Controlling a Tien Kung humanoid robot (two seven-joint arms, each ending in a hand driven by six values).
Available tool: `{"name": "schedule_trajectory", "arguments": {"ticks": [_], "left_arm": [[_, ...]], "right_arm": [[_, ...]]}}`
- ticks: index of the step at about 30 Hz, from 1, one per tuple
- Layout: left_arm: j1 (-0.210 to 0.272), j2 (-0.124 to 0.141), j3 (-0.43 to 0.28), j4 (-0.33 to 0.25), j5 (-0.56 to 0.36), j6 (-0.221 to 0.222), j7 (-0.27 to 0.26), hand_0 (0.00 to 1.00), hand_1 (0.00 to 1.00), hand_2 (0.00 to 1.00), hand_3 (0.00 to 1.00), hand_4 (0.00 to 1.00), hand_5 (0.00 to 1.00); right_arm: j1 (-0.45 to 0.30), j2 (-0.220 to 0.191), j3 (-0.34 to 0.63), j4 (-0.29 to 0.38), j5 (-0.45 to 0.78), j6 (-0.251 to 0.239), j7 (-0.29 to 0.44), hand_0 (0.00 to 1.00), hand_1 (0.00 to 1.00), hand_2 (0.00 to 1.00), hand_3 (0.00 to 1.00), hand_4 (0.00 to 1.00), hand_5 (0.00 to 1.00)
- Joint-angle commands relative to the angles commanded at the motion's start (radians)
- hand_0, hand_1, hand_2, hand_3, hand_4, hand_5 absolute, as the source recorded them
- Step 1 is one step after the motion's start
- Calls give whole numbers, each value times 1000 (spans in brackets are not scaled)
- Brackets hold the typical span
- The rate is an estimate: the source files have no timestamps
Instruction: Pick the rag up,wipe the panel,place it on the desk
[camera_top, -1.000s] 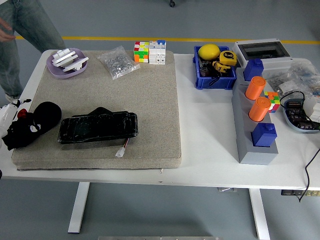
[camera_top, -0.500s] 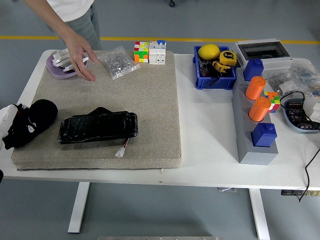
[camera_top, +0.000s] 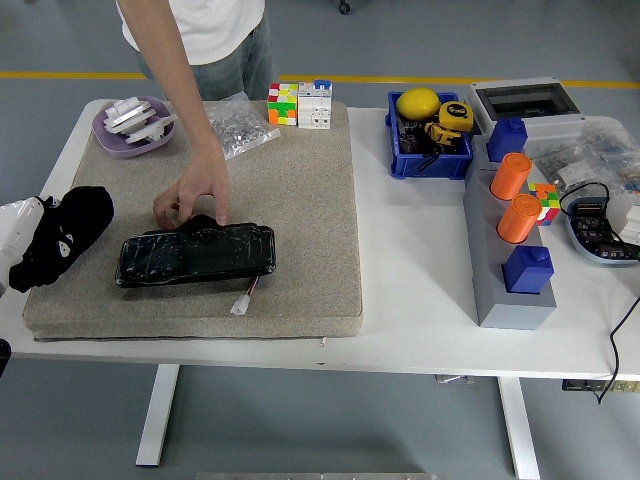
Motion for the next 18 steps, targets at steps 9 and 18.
{"name": "schedule_trajectory", "arguments": {"ticks": [9, 18], "left_arm": [[63, 28, 48, -150, 0, 28, 63, 258, 282, 590, 508, 226, 2], [89, 3, 104, -190, 0, 33, 60, 259, 279, 587, 507, 228, 2]], "right_arm": [[2, -2, 1, 0, 3, -1, -1, 779, 682, 685, 614, 998, 489], [5, -4, 22, 0, -19, -4, 0, 779, 682, 684, 615, 998, 489]]}}
